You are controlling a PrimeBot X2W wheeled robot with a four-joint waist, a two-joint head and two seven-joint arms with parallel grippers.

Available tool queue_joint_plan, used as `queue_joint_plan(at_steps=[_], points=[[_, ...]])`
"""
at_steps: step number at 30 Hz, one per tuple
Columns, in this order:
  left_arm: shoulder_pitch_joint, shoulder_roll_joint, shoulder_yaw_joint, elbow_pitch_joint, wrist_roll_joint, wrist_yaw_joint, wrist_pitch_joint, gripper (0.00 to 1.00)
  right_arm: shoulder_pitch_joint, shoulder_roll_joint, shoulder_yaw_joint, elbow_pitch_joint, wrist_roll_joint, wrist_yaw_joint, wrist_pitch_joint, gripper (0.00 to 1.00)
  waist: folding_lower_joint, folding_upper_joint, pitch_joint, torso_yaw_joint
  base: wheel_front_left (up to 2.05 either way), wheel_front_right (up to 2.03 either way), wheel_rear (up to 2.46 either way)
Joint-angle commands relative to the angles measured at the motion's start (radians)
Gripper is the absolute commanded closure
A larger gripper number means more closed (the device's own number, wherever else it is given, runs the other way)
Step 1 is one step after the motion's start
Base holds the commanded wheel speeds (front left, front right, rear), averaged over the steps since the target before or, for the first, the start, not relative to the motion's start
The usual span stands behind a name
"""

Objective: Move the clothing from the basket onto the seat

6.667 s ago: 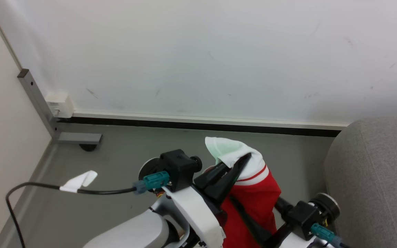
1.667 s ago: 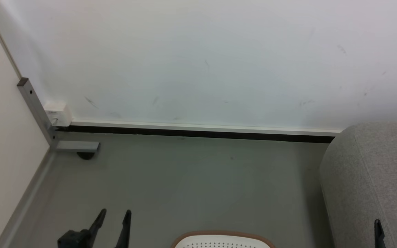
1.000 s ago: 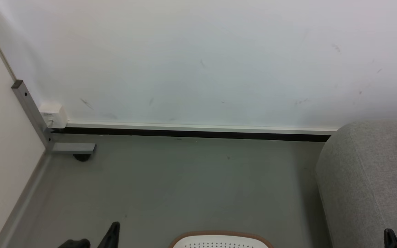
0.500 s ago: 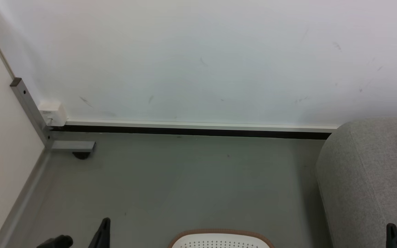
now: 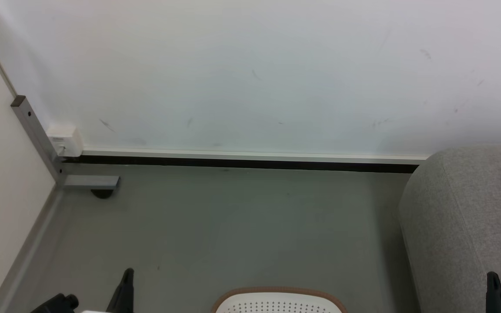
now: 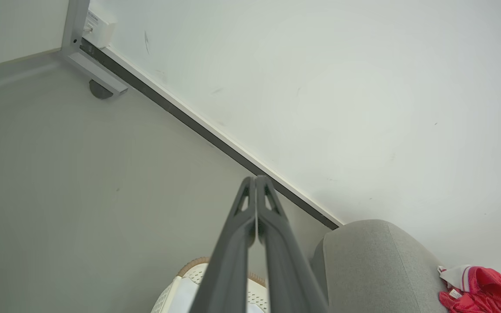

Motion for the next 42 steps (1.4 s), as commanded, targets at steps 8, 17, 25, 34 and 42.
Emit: queue_joint_plan(at_steps=[8,17,25,34,42], points=[[-0.035,-0.005,0.033,-0.028,-0.13,-0.014,0.038,1.0,-0.052,-0.013,0.007,-0.002,0.146,-0.001,0.036,1.0,-0.0001,-0.0001,0.006,-0.001,0.0,0.0,0.0],[-0.041,-0.014,0.057,-0.039,-0.237,-0.021,0.068,1.0,-0.071,-0.015,0.012,0.004,0.263,-0.001,0.066,1.0,-0.0001,-0.0001,0.012,-0.001,0.0,0.0,0.0],[-0.046,-0.021,0.074,-0.046,-0.31,-0.026,0.088,1.0,-0.088,-0.015,0.016,0.009,0.346,-0.001,0.088,1.0,-0.0001,-0.0001,0.016,-0.002,0.0,0.0,0.0],[-0.052,-0.028,0.094,-0.055,-0.4,-0.032,0.114,1.0,-0.106,-0.016,0.021,0.014,0.446,-0.001,0.113,1.0,-0.0001,-0.0001,0.022,-0.002,0.0,0.0,0.0],[-0.055,-0.034,0.111,-0.062,-0.475,-0.037,0.135,1.0,-0.121,-0.016,0.026,0.019,0.528,-0.001,0.134,1.0,-0.0001,-0.0001,0.028,-0.003,0.0,0.0,0.0]])
